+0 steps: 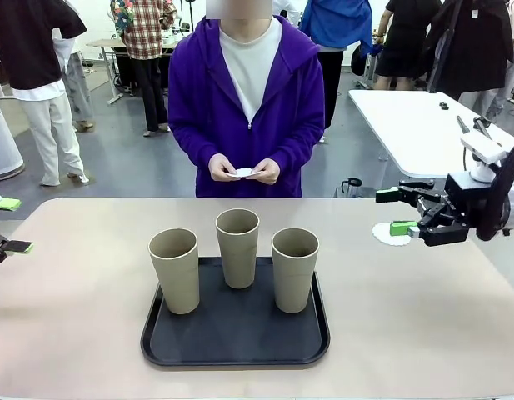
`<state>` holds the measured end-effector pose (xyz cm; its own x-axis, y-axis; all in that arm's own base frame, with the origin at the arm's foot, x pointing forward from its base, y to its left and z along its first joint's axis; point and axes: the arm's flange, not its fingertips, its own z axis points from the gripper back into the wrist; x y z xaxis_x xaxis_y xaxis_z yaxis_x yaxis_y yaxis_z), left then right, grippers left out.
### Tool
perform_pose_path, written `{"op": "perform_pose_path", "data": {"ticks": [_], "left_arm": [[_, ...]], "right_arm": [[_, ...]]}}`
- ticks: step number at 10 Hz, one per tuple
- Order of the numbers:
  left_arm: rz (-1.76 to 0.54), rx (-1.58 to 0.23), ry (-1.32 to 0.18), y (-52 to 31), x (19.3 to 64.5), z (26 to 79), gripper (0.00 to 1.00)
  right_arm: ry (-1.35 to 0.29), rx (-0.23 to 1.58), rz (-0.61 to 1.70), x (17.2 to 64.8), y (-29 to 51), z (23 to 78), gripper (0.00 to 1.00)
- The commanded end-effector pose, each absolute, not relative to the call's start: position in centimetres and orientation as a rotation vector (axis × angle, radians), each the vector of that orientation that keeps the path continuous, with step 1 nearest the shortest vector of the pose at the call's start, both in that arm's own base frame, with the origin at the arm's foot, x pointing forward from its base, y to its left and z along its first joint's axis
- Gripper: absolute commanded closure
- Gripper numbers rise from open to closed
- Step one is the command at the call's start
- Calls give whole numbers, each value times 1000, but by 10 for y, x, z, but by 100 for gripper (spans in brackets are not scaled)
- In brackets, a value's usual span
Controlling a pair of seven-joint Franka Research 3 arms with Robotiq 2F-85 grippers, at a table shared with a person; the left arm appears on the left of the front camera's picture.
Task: Place coasters on the table and set cups on them.
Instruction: Pick up one Reusable plastic cup and place it on a coaster set by the human.
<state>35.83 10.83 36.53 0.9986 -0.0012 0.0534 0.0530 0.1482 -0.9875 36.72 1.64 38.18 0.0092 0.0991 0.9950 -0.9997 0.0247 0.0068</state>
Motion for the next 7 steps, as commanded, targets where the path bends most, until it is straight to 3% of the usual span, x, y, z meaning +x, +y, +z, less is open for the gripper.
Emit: {"op": "perform_pose_path", "data": {"ticks": [1,7], "left_arm": [[-47,-1435,-53,109,357,367,0],[-47,-1435,-53,109,357,367,0]], "right_arm": [[-1087,1181,1177,365,25,344,0],[-975,1123,1149,379,61,284,0]]}}
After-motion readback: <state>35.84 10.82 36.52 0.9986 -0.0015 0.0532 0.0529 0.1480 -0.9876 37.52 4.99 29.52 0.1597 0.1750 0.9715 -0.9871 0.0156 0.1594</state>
